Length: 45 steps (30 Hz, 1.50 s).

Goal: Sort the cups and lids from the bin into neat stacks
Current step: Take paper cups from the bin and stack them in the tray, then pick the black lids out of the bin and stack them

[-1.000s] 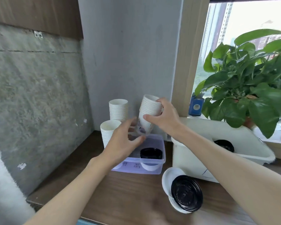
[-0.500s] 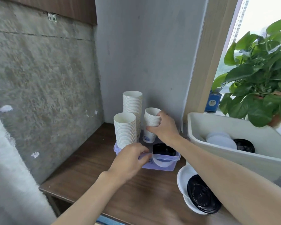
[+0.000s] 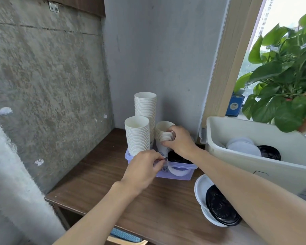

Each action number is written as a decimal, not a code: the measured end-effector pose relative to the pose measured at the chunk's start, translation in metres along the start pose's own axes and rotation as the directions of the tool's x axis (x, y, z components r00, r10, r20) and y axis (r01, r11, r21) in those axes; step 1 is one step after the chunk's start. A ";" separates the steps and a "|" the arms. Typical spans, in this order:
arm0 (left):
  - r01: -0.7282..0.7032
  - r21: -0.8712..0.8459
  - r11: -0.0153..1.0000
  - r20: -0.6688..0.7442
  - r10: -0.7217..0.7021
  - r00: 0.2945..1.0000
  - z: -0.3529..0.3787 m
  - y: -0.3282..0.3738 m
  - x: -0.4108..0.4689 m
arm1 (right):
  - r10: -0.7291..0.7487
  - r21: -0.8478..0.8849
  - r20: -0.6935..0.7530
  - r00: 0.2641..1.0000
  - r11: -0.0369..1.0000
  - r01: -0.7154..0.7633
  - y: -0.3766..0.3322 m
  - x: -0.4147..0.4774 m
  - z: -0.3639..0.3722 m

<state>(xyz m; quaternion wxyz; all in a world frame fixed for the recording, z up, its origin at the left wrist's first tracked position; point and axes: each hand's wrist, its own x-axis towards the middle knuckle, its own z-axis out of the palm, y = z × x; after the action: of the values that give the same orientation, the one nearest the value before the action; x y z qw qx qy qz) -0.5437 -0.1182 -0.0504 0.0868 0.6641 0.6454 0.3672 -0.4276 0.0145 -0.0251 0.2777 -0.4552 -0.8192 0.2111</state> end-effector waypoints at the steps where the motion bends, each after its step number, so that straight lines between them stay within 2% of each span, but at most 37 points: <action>1: 0.006 -0.001 1.000 -0.001 -0.006 1.000 0.000 0.000 0.000 | -0.001 -0.001 0.013 1.000 1.000 0.001 0.001 0.000 -0.001; 8: 0.004 0.018 1.000 0.012 -0.004 1.000 0.001 0.003 0.002 | 0.014 0.058 0.073 0.997 0.998 -0.018 -0.006 -0.013 -0.015; 14: -0.020 0.035 0.999 0.045 0.019 0.999 0.001 0.017 0.017 | 0.003 -0.052 0.127 0.992 0.999 0.004 -0.012 -0.035 -0.042; 19: -0.035 0.062 0.997 0.123 0.028 0.992 0.002 0.016 0.014 | 0.062 -0.182 0.293 0.954 0.983 -0.008 -0.010 -0.039 -0.051; 25: -0.052 0.131 0.990 0.124 0.035 0.992 -0.001 0.005 0.005 | 0.145 -0.268 0.371 0.917 0.962 -0.044 -0.004 -0.030 -0.039; 32: -0.047 0.132 0.990 0.127 0.030 0.991 0.001 0.001 0.005 | 0.240 -0.325 0.450 0.860 0.941 -0.093 0.002 -0.023 -0.034; 35: -0.045 0.125 0.991 0.125 0.029 0.992 0.002 0.001 0.005 | 0.223 -0.305 0.441 0.869 0.948 -0.089 0.000 -0.022 -0.034; 38: -0.048 0.128 0.991 0.125 0.032 0.992 0.002 0.002 0.005 | 0.172 -0.227 0.367 0.914 0.970 -0.092 -0.002 -0.023 -0.035; 41: -0.038 0.097 0.995 0.114 0.027 0.993 0.002 0.004 0.006 | 0.168 -0.227 0.306 0.937 0.969 -0.100 -0.008 -0.025 -0.040; 45: 0.025 -0.050 0.998 -0.013 -0.026 1.000 -0.003 0.014 0.008 | 0.110 -0.193 0.256 0.960 0.979 -0.061 -0.011 -0.028 -0.043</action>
<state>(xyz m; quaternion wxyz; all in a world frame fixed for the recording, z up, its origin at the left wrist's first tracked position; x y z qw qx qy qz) -0.5350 -0.1136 -0.0370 0.1036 0.6510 0.6449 0.3866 -0.3946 -0.0108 0.0071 0.1130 -0.4814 -0.8444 0.2060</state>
